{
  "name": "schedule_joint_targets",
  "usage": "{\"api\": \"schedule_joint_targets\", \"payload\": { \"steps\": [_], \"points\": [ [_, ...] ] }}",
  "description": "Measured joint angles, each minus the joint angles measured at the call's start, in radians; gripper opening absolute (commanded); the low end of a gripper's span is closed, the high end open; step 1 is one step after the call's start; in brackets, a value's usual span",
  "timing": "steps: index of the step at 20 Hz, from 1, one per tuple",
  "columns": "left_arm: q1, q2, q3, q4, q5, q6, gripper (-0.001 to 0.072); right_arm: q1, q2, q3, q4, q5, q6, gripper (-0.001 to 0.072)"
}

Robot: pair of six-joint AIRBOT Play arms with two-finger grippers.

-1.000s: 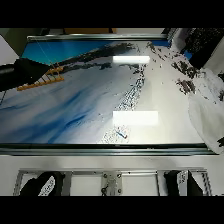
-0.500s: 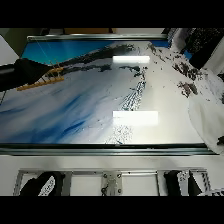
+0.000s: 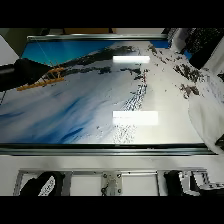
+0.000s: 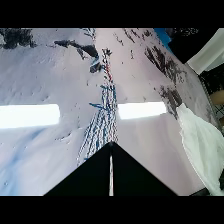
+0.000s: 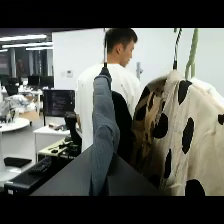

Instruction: Fold the clothes and pants, and hang the long-sleeved shirts on hangers.

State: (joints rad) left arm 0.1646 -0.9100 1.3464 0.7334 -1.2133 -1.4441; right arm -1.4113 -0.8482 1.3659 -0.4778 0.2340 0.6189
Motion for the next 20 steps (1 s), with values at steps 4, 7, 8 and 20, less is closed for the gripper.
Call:
{"api": "schedule_joint_targets", "payload": {
  "steps": [4,7,8,20],
  "points": [
    [0.000,0.000,0.000,0.000,0.002,0.000,0.0014,-0.058,0.000,0.000,0.002,0.098,0.023,0.0036],
    [0.000,0.000,0.000,0.000,0.002,0.000,0.0013,-0.082,0.000,-0.001,0.000,0.157,0.037,0.0519],
    [0.000,0.000,0.000,0.000,0.001,0.000,0.0014,-0.087,0.002,-0.001,0.000,0.169,0.038,0.0515],
    [0.000,0.000,0.000,0.000,0.001,0.001,0.0014,-0.012,0.100,0.000,0.514,0.346,0.048,0.0515]
  ]
}}
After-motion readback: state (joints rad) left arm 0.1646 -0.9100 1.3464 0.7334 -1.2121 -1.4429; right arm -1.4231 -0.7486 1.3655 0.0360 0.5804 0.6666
